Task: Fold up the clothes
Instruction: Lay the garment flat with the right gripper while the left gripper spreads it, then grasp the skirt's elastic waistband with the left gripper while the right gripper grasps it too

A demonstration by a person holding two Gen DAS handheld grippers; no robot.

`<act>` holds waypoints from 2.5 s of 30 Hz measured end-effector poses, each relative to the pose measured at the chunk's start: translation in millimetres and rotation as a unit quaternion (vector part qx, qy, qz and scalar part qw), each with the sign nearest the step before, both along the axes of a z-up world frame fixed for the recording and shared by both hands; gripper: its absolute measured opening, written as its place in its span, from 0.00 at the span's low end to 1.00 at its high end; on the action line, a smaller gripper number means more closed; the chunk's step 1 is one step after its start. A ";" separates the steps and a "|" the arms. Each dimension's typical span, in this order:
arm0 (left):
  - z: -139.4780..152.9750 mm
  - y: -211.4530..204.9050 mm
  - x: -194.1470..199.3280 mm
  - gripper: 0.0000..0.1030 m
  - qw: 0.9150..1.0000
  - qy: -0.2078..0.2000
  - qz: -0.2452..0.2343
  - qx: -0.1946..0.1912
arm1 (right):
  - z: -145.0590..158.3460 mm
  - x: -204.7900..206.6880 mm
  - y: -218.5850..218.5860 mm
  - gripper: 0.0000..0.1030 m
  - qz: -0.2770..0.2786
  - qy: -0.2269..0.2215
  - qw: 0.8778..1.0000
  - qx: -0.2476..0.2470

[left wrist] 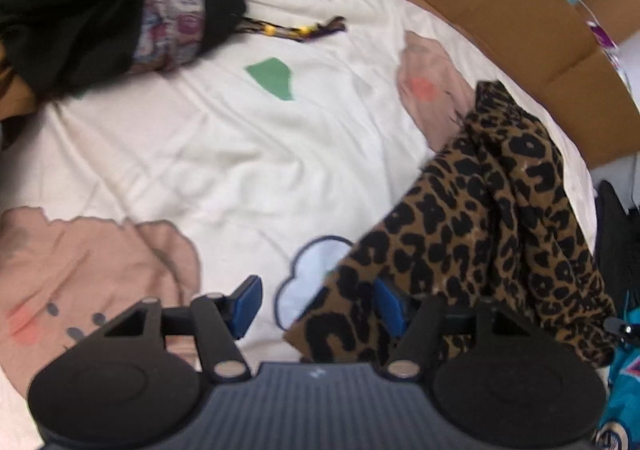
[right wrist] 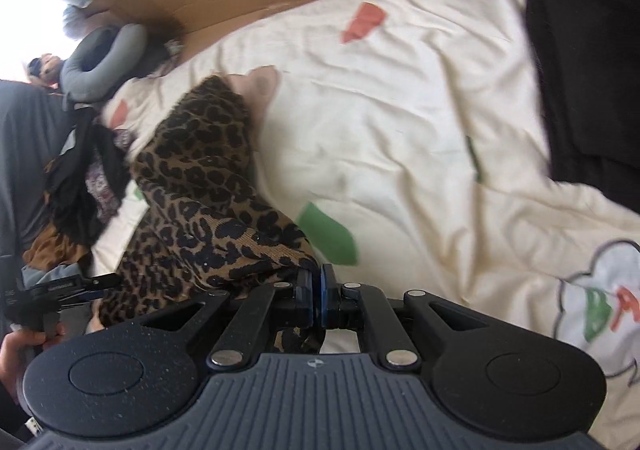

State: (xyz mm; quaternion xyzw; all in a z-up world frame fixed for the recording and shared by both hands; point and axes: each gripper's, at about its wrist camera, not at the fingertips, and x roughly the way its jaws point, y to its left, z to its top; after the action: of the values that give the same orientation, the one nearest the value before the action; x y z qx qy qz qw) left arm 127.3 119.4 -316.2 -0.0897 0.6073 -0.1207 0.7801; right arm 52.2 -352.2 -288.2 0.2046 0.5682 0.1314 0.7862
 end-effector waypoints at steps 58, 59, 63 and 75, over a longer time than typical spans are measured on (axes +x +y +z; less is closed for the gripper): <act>-19.4 -89.0 -0.3 0.38 0.986 0.054 -0.070 -0.140 | -1.3 1.3 151.0 0.42 0.301 -0.134 0.941 -0.072; -21.8 -90.4 -1.0 0.40 0.986 0.057 -0.070 -0.140 | -2.7 0.4 153.2 0.42 0.305 -0.134 0.940 -0.075; -28.8 -98.1 -5.8 0.41 0.985 0.064 -0.074 -0.139 | -3.5 -1.7 158.5 0.43 0.318 -0.149 0.930 -0.107; -38.5 -104.3 -11.0 0.04 0.983 0.079 -0.064 -0.155 | -24.2 4.6 158.3 0.43 0.330 -0.108 0.927 -0.144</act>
State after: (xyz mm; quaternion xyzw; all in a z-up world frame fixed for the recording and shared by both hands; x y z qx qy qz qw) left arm 116.3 15.0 -354.7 -0.1791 0.6452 -0.2557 0.6974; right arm 56.8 -193.9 -312.4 -0.1256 0.5281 0.3217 0.7758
